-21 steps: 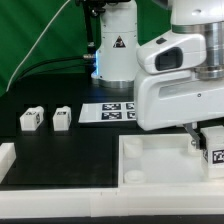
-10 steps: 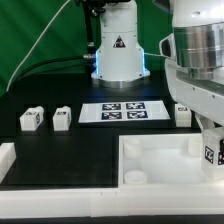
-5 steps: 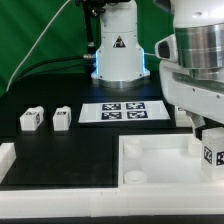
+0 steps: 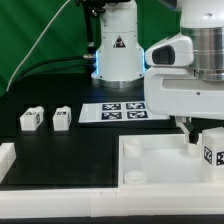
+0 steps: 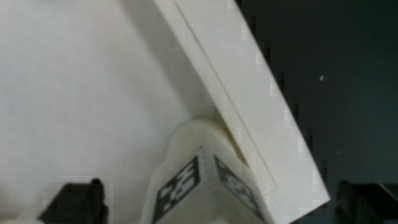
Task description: Assemble one leg
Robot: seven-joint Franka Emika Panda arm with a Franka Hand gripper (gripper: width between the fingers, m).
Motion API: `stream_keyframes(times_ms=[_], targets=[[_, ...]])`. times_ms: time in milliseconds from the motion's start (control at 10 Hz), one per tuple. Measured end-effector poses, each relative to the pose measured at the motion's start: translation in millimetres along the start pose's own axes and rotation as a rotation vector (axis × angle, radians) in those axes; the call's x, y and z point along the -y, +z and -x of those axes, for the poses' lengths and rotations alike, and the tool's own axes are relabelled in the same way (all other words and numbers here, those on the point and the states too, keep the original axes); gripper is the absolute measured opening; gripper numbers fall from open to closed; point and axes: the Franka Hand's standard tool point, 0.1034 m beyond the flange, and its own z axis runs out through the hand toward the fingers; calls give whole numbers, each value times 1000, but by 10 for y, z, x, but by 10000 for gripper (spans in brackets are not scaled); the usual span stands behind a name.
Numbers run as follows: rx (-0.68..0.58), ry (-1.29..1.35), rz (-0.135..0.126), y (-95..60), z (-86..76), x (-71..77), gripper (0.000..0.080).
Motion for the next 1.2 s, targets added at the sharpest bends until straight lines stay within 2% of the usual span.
stream_keyframes(times_ms=[400,700,800,900,1000,1100,1200], targets=[[-2,-431,13,-22,-33,-21,649],[-8,-512,12,-12,-41,-37,649],[-8,-512,12,-12,-42,-39,534],[-8,-512,12,-12,-41,-39,534],[-8,-512,12,-12,-42,-40,350],[-8,-510,14,-12,-51,-60,294],[-8,-509,14,-11,-52,-64,294]])
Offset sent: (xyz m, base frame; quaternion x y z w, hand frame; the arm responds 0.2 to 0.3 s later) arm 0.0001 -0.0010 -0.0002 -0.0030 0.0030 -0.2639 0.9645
